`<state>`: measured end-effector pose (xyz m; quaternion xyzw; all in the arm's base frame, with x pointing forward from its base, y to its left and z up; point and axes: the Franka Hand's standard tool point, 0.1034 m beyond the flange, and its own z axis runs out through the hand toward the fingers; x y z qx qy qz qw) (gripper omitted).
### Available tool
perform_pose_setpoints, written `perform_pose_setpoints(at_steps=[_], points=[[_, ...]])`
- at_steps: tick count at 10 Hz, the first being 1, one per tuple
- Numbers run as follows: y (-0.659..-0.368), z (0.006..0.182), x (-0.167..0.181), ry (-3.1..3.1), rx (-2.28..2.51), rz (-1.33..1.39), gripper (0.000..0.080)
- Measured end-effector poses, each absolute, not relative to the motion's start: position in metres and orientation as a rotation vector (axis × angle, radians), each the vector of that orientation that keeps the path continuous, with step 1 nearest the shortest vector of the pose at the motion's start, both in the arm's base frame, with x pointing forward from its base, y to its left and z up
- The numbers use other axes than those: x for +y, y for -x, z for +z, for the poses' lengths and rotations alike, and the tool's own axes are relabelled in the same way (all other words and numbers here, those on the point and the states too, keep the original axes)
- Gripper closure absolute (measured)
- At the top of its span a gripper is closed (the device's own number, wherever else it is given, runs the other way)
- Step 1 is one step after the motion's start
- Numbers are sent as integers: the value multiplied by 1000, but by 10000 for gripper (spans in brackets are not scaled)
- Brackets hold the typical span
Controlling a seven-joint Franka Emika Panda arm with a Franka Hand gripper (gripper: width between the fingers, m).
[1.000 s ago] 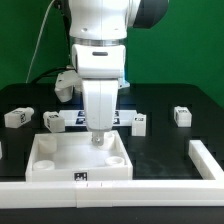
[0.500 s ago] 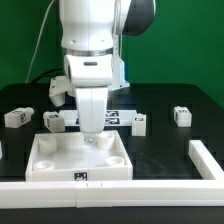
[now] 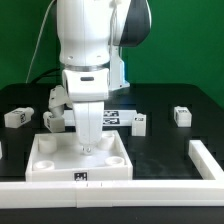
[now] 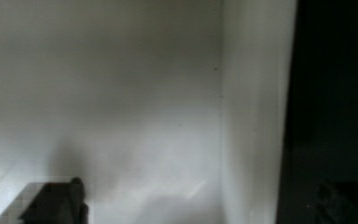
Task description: Assemble one leg
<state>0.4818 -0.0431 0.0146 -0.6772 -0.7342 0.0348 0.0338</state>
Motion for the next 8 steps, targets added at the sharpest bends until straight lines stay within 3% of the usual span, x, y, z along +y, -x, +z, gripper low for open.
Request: perform_pose_setpoints(at_steps=[1,3,4,5,6,8], points=[[-483,15,-43,2092,-2252,107,176],[-481,14,-43,2091,-2248,109,448],[-481,14,-43,2091,-2248,110,448],[-481,14,-43,2091,-2248,110,661],[-482,14,-44,2094,-2250,106,737],[-483,15,-44,2095,-2251,104,737]])
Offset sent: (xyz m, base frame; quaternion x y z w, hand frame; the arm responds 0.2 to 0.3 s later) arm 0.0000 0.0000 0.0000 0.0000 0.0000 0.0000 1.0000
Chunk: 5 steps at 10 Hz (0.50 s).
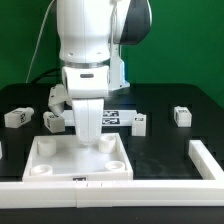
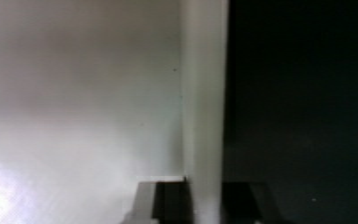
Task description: Assemble one leg
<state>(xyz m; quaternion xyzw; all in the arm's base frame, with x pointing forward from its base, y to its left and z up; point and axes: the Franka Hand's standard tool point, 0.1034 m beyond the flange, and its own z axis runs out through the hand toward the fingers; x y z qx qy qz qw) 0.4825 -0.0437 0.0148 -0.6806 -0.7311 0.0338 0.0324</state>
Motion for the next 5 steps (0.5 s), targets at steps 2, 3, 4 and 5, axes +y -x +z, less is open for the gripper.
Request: perform_pose_setpoints(at_steps=[2,3,4,5], points=[[-483,15,-44,2096,-2251,104,737],[-483,15,-44,2096,-2251,103,737],[-483,15,-42,2100,-2248,101,737],[-483,14,-34,2125,-2230,91,736]])
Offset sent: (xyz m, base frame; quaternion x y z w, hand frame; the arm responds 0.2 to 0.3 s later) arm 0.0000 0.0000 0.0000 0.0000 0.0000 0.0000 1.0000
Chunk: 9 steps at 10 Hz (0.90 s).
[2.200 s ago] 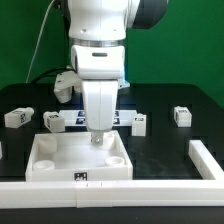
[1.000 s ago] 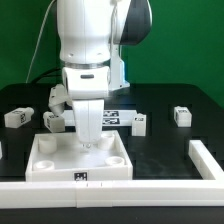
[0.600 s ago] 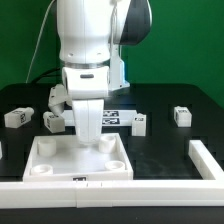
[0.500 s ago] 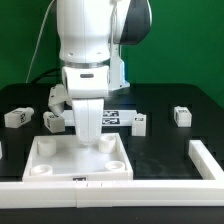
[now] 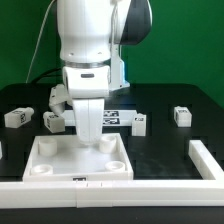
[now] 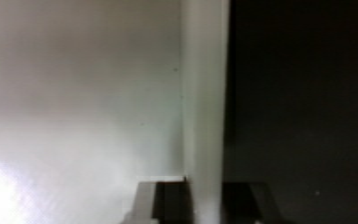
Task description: Assemble one leg
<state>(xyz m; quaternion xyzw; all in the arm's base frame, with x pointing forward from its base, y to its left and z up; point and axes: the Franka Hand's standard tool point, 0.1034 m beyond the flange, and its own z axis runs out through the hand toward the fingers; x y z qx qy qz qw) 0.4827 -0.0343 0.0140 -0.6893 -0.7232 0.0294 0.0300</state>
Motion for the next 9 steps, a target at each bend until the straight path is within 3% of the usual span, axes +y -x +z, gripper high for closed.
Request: perform_pose_setpoints(at_steps=[6,9], points=[[-495,19,43,2258,-2099,53,736],[-495,17,64,2219,-2133,35,736]])
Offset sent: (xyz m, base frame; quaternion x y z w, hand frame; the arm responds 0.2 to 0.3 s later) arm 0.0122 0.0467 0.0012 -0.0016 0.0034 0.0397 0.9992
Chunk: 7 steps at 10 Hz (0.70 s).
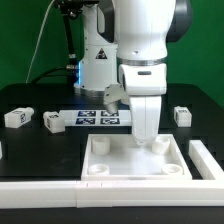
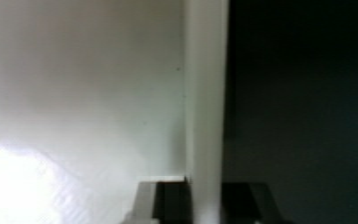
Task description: Assemble one leg
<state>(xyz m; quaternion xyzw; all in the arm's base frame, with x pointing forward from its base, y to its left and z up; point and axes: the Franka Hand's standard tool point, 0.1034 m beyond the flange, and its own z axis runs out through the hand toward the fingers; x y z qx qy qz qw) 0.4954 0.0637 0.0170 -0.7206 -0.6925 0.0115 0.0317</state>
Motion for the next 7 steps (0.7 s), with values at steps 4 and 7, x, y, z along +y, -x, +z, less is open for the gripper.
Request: perform_pose_setpoints(at_steps=[4,7], points=[[-502,17,79,2194,-2150,21,736],[-503,18,82,2199,-2133,40,736]])
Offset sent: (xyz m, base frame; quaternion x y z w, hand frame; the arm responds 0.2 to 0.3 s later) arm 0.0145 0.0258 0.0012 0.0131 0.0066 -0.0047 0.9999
